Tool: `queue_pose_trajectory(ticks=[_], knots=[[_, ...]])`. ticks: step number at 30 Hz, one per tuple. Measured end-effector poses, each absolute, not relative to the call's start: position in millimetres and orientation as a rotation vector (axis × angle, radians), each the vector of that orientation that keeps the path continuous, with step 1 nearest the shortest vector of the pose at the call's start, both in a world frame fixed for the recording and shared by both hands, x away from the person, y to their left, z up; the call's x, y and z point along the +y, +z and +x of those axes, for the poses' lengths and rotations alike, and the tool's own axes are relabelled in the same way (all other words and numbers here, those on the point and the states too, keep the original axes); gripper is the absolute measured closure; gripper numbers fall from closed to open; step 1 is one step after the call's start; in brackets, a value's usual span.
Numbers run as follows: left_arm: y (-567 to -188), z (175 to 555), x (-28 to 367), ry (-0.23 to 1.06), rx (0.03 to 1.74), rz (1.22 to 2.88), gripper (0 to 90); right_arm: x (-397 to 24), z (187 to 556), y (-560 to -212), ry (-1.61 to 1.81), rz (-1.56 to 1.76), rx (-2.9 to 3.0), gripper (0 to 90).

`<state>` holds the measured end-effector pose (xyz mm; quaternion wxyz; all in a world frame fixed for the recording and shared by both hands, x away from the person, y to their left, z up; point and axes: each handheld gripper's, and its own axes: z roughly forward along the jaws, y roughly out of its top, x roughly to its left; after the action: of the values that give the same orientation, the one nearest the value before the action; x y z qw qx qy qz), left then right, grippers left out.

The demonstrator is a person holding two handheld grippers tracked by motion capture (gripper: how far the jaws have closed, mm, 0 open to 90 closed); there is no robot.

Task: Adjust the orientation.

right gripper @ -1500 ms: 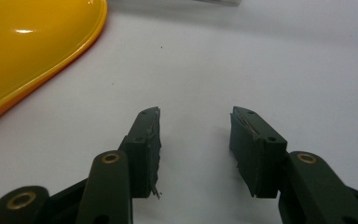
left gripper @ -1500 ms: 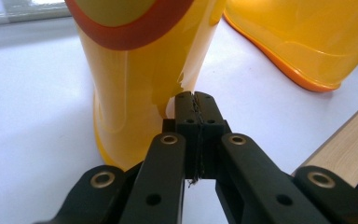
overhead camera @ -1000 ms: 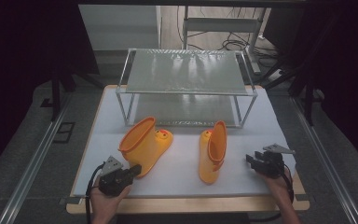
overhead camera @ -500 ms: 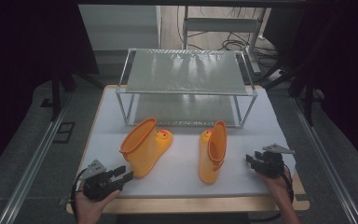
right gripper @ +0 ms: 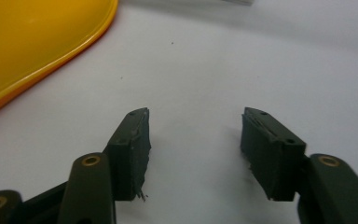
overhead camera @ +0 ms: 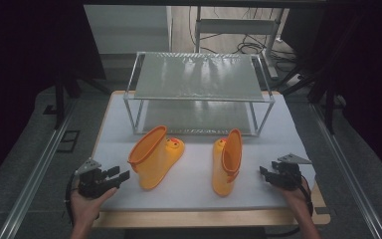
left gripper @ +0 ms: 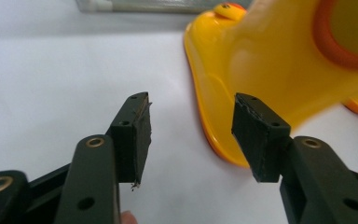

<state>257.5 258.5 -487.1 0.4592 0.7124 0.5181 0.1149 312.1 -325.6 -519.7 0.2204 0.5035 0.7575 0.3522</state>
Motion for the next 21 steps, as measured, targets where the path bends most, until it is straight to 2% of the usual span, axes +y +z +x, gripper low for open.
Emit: queue_pose_trajectory(ticks=[7,11,21], knots=[[-479.7,279.5,258.3,0.335,1.313,1.775,46.5,-323.2,312.0,-520.0,0.956,1.373,2.105,37.3],[-478.6,288.9,255.5,0.316,1.320,1.788,45.9,-322.7,311.9,-520.0,0.954,1.370,2.112,35.8],[-476.9,294.9,240.3,0.333,1.305,1.831,45.3,-322.5,311.9,-520.0,0.952,1.370,2.111,35.6]])
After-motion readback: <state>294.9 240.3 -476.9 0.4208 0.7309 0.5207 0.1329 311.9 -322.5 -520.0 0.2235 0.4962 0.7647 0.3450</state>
